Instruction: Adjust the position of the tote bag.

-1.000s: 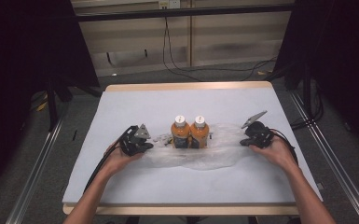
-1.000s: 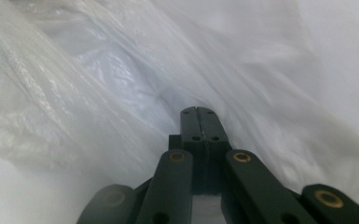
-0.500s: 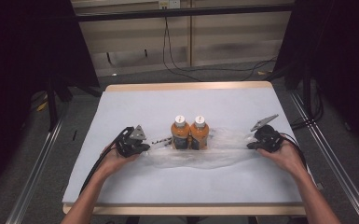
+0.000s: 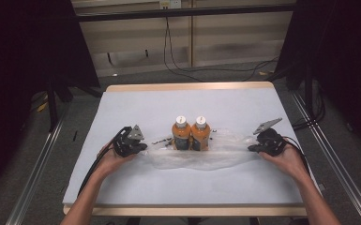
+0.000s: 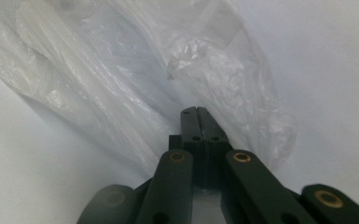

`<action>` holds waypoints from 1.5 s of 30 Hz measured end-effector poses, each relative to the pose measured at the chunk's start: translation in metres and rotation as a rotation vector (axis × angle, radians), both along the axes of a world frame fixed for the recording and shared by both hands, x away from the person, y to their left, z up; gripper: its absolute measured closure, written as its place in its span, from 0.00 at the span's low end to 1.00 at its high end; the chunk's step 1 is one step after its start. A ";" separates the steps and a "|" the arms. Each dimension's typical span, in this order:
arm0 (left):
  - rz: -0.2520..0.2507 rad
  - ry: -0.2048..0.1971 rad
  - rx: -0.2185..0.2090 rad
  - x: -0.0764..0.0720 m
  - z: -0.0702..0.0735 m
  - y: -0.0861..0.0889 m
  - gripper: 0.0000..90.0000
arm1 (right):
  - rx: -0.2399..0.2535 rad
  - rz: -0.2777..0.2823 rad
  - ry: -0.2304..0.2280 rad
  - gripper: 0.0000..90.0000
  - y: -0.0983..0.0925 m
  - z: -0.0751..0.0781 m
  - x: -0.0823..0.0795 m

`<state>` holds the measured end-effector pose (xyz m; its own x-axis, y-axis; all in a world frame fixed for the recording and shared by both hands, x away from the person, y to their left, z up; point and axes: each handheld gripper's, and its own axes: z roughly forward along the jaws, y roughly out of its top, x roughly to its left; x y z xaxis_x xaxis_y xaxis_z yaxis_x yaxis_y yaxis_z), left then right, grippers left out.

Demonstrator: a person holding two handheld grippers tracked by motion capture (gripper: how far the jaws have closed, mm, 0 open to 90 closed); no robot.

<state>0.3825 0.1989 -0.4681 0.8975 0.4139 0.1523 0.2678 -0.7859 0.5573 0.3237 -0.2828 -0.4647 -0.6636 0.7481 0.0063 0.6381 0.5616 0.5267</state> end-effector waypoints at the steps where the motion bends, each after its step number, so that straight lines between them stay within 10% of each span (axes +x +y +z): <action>1: 0.003 0.001 -0.008 0.000 -0.001 0.001 1.00 | 0.001 0.001 -0.003 1.00 0.000 0.000 0.000; 3: 0.007 -0.040 0.002 -0.003 -0.002 0.002 1.00 | 0.001 -0.004 -0.006 1.00 0.001 0.000 -0.002; 9: 0.041 0.019 -0.061 0.002 -0.002 0.011 1.00 | 0.004 0.017 -0.022 1.00 0.007 -0.001 -0.002; 21: 0.072 0.036 -0.268 -0.006 0.009 0.016 0.96 | 0.141 0.019 -0.059 1.00 0.007 0.006 -0.006; 32: 0.083 0.009 -0.419 -0.015 0.029 0.019 0.74 | 0.268 0.034 -0.141 0.77 0.009 0.026 -0.011; 45: 0.047 -0.019 -0.484 -0.028 0.044 0.008 0.71 | 0.329 0.067 -0.194 0.61 0.022 0.050 -0.017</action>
